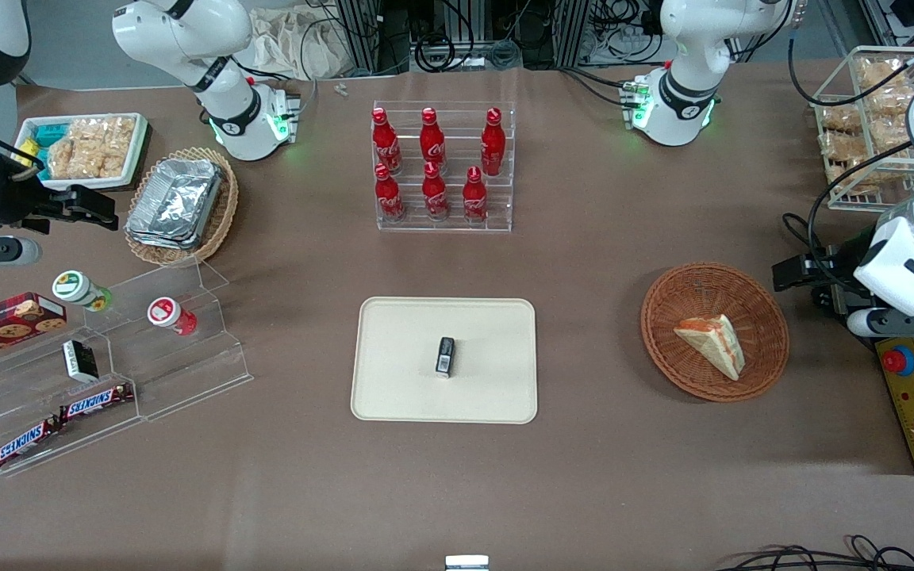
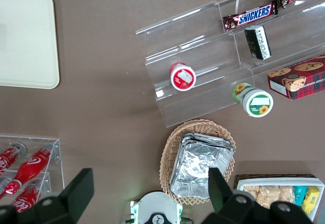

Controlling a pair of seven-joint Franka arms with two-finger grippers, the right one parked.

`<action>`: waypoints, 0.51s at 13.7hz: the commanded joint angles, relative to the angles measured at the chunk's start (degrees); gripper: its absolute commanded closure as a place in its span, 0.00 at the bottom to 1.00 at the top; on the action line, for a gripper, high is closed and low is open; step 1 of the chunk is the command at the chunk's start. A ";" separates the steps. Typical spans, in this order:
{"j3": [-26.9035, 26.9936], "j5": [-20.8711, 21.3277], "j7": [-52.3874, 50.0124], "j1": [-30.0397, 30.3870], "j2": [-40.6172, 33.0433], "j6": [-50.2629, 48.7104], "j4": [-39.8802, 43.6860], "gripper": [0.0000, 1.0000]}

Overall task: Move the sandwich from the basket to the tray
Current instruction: 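Move the left gripper down over the wrapped sandwich in the wicker basket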

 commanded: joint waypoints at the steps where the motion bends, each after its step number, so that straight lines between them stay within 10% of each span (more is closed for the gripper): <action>1: -0.44 1.05 0.29 0.01 1.00 -1.75 2.13 0.00; 7: -0.88 2.27 -5.49 -0.26 2.23 -1.14 1.79 0.00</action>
